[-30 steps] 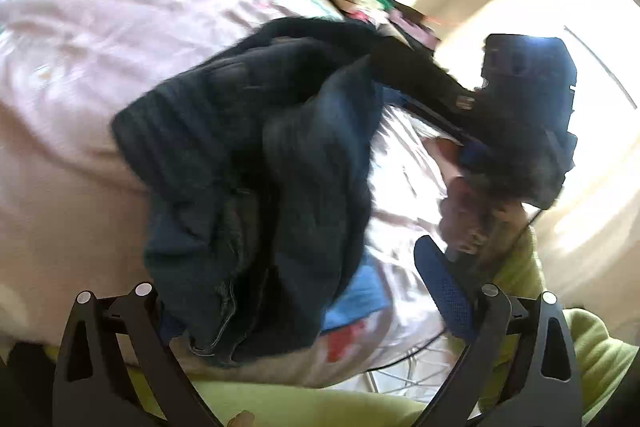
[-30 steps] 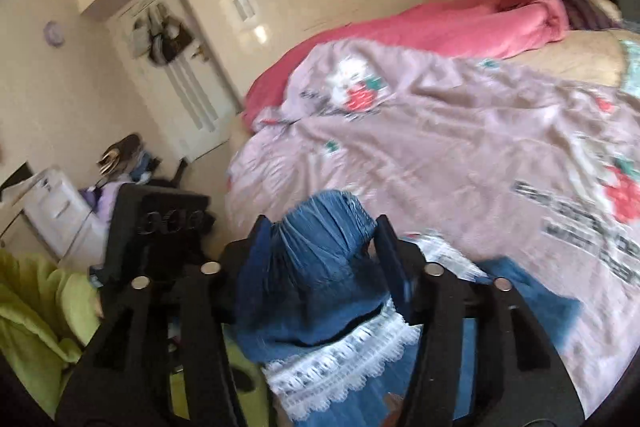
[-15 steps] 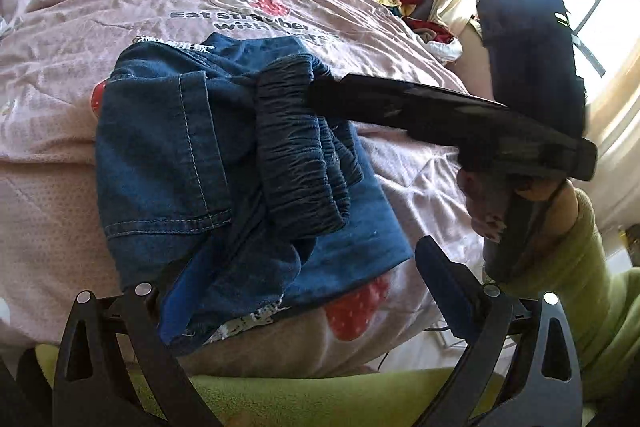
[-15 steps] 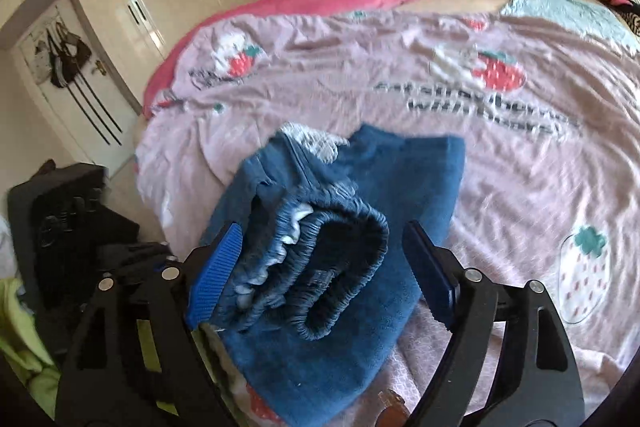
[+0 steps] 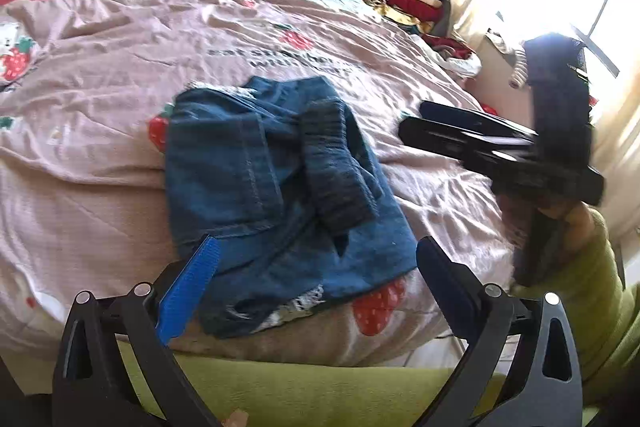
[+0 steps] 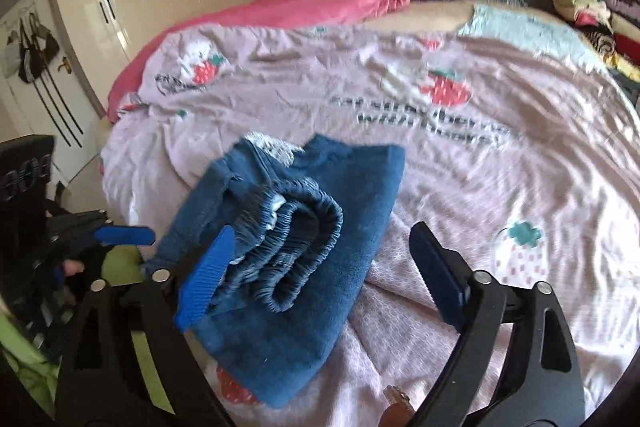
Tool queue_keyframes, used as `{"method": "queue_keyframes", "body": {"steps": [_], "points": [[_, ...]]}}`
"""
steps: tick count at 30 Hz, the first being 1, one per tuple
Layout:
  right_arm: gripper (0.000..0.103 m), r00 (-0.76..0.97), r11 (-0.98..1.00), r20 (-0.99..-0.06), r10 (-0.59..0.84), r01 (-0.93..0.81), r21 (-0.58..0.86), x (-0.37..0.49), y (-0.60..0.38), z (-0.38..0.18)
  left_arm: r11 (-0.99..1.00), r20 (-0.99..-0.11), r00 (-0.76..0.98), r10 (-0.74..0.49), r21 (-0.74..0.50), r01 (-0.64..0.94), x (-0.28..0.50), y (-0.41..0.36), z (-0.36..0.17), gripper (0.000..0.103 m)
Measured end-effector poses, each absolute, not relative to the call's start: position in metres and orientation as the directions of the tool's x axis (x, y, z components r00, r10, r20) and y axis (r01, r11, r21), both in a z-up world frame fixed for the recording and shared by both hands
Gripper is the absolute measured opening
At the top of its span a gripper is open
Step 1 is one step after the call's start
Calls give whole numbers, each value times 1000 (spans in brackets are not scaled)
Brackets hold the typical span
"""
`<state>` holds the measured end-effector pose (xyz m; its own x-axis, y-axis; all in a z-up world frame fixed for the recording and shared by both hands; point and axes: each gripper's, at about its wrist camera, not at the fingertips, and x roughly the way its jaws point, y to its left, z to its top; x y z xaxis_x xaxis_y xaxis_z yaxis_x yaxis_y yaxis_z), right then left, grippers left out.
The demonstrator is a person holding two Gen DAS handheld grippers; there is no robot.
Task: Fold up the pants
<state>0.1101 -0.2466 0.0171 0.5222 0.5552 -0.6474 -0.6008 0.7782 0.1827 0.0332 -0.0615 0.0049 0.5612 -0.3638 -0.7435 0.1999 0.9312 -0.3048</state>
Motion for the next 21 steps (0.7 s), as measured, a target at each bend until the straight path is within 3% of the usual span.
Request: {"method": "queue_keyframes", "body": {"steps": [10, 21], "points": [[92, 600, 768, -581, 550, -637, 68, 65, -260, 45, 951, -742, 596, -307, -269, 155, 34, -46, 14, 98], [92, 481, 583, -630, 610, -811, -55, 22, -209, 20, 983, -760, 626, -174, -170, 67, 69, -11, 11, 98]]}}
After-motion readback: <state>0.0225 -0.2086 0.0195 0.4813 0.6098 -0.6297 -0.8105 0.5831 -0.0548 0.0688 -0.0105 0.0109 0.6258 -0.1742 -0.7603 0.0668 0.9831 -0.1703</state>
